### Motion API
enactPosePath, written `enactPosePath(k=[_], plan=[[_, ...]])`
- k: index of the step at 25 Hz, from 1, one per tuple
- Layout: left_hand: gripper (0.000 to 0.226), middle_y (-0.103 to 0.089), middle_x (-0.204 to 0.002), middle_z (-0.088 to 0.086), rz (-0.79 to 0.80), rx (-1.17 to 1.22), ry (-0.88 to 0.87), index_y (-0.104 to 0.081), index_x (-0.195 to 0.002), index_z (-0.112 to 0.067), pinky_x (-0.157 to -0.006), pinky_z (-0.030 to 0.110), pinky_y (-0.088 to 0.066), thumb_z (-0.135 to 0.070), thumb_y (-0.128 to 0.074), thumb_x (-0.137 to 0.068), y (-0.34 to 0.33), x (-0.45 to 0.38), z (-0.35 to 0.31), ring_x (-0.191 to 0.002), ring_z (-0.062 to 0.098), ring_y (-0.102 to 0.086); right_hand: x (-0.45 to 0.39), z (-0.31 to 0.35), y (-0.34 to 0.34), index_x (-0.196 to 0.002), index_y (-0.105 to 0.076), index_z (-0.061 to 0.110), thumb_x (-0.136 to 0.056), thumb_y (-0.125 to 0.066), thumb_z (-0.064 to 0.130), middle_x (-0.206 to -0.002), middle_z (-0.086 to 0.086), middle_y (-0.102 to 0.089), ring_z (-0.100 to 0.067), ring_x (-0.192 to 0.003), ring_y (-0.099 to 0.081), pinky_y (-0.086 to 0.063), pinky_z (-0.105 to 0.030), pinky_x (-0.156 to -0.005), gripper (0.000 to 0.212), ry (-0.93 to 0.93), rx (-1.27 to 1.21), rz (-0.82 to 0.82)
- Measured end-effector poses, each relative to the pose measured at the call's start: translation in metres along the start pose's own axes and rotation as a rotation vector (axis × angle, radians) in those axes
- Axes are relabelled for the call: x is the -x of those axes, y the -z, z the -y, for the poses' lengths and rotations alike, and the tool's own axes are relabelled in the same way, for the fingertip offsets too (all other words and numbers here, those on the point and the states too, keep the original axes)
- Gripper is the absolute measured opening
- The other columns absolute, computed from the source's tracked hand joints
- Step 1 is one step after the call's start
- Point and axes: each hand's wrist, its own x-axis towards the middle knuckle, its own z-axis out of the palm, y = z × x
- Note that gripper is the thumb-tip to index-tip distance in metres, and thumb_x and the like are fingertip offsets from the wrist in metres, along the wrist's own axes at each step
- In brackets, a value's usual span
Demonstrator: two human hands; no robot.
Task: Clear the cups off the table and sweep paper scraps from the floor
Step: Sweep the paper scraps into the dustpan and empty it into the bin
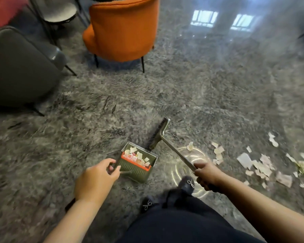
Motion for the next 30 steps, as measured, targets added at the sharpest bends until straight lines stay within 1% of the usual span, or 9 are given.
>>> enactPosePath(k=[3, 5, 7, 12, 16, 19, 22, 26, 30], plan=[[0.024, -0.047, -0.053, -0.026, 0.083, -0.013, -0.057, -0.070, -0.096, -0.040, -0.046, 0.020, -0.039, -0.049, -0.074, -0.075, -0.007, 0.003, -0.030, -0.053, 0.012, -0.052, 0.004, -0.029, 0.023, -0.110, -0.062, 0.013, -0.088, -0.040, -0.002, -0.050, -0.003, -0.042, -0.014, -0.037, -0.034, -0.028, -0.018, -0.035, 0.034, -0.035, -0.123, -0.015], [0.025, -0.064, -0.065, -0.017, 0.110, -0.032, -0.097, -0.070, -0.097, -0.040, -0.055, 0.027, -0.050, -0.051, -0.072, -0.075, -0.013, 0.007, -0.049, -0.064, 0.019, -0.063, 0.005, -0.048, 0.039, -0.111, -0.062, 0.011, -0.087, -0.039, -0.004, -0.049, -0.004, -0.040, -0.013, -0.036, -0.032, -0.027, -0.017, -0.034, 0.036, -0.056, -0.196, -0.026], [0.024, -0.070, -0.072, -0.011, 0.101, -0.068, -0.132, -0.069, -0.096, -0.041, -0.058, 0.029, -0.053, -0.052, -0.072, -0.075, -0.021, 0.014, -0.071, -0.068, 0.022, -0.066, 0.005, -0.066, 0.058, -0.109, -0.062, 0.009, -0.087, -0.038, -0.005, -0.050, -0.004, -0.040, -0.013, -0.035, -0.031, -0.026, -0.016, -0.035, 0.035, -0.075, -0.232, -0.041], [0.022, -0.067, -0.063, -0.015, 0.054, -0.094, -0.175, -0.073, -0.092, -0.037, -0.044, 0.018, -0.035, -0.044, -0.079, -0.072, -0.040, 0.049, -0.117, -0.053, 0.015, -0.059, -0.004, -0.101, 0.112, -0.091, -0.056, 0.010, -0.090, -0.035, -0.004, -0.056, -0.006, -0.039, -0.013, -0.040, -0.030, -0.025, -0.017, -0.035, 0.025, -0.116, -0.170, -0.005], [0.021, -0.063, -0.060, -0.021, 0.051, -0.062, -0.096, -0.072, -0.089, -0.038, -0.046, 0.021, -0.044, -0.043, -0.080, -0.070, -0.055, 0.086, -0.153, -0.054, 0.015, -0.061, -0.019, -0.124, 0.149, -0.090, -0.050, 0.011, -0.091, -0.035, -0.004, -0.057, -0.005, -0.033, -0.012, -0.041, -0.027, -0.021, -0.018, -0.039, 0.021, -0.119, -0.062, 0.055], [0.022, -0.056, -0.057, -0.026, 0.020, -0.042, 0.007, -0.070, -0.088, -0.042, -0.050, 0.024, -0.047, -0.046, -0.078, -0.068, -0.068, 0.116, -0.179, -0.058, 0.019, -0.064, -0.028, -0.135, 0.176, -0.105, -0.059, 0.008, -0.092, -0.035, -0.004, -0.057, -0.003, -0.032, -0.012, -0.041, -0.027, -0.022, -0.018, -0.041, 0.030, -0.118, 0.027, 0.060], [0.022, -0.064, -0.059, -0.014, 0.001, -0.054, 0.067, -0.069, -0.088, -0.042, -0.049, 0.025, -0.045, -0.047, -0.077, -0.068, -0.080, 0.143, -0.202, -0.057, 0.024, -0.063, -0.035, -0.148, 0.201, -0.116, -0.059, 0.010, -0.092, -0.034, -0.004, -0.057, -0.004, -0.036, -0.013, -0.042, -0.029, -0.024, -0.019, -0.041, 0.038, -0.123, 0.090, 0.052], [0.020, -0.040, -0.047, -0.026, -0.009, -0.055, 0.095, -0.070, -0.087, -0.042, -0.043, 0.016, -0.032, -0.046, -0.078, -0.069, -0.090, 0.167, -0.221, -0.046, 0.011, -0.042, -0.029, -0.182, 0.229, -0.128, -0.055, 0.014, -0.093, -0.036, -0.003, -0.059, -0.005, -0.038, -0.014, -0.043, -0.031, -0.026, -0.021, -0.042, 0.043, -0.171, 0.065, 0.026], [0.021, -0.043, -0.048, -0.026, 0.024, -0.038, 0.078, -0.069, -0.089, -0.043, -0.042, 0.015, -0.033, -0.050, -0.076, -0.070, -0.097, 0.183, -0.236, -0.045, 0.002, -0.042, -0.013, -0.228, 0.247, -0.122, -0.058, 0.024, -0.093, -0.037, -0.003, -0.058, -0.004, -0.038, -0.014, -0.041, -0.031, -0.026, -0.020, -0.040, 0.045, -0.192, 0.017, 0.001]])
